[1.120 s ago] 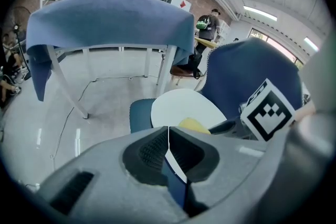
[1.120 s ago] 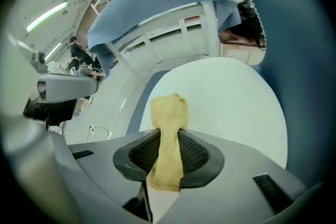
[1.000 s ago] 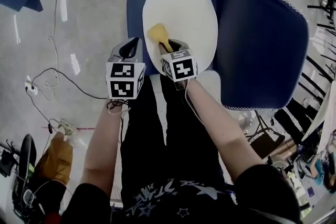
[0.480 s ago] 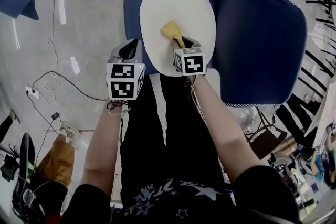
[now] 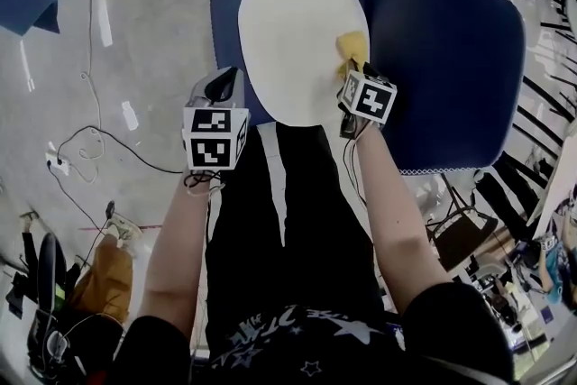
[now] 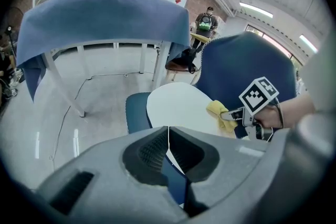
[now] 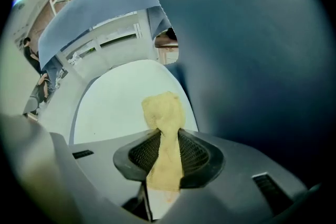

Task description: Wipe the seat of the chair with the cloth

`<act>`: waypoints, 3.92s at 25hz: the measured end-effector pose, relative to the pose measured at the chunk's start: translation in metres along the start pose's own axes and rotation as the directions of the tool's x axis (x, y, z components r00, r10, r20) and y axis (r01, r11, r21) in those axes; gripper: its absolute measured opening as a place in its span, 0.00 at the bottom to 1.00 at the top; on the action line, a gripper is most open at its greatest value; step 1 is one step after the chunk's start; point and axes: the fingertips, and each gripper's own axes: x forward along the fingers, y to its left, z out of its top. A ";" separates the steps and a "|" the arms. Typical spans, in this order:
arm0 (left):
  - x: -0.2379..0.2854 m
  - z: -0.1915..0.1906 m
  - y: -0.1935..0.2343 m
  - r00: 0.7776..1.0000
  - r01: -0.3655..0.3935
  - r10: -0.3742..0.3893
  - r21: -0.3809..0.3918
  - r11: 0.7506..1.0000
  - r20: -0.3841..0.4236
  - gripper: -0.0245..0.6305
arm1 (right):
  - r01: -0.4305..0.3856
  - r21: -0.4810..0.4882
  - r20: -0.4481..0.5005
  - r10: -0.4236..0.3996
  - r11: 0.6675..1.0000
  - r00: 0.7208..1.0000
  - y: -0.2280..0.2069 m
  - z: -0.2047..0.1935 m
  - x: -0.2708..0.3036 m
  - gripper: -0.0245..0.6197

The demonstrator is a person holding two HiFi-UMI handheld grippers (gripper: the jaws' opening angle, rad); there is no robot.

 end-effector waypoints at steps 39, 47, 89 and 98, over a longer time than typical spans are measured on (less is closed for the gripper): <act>-0.021 -0.044 -0.046 0.998 0.056 -0.052 0.101 0.993 -0.046 0.07 | -0.090 -0.080 0.010 0.091 0.993 0.996 0.040 -0.076 -0.022 0.20; -0.015 -0.046 -0.065 0.997 0.056 -0.051 0.103 0.993 -0.051 0.07 | 0.028 0.012 0.023 -0.028 1.000 0.999 0.000 -0.073 -0.027 0.20; -0.047 -0.116 -0.098 0.994 -0.094 0.094 -0.004 0.996 -0.055 0.07 | -0.178 -0.112 -0.043 0.174 0.978 0.984 0.015 -0.142 -0.057 0.20; -0.099 -0.124 -0.099 0.994 -0.110 0.110 -0.032 0.993 0.021 0.07 | -0.223 -0.171 0.054 0.235 0.960 0.970 0.049 -0.114 -0.104 0.20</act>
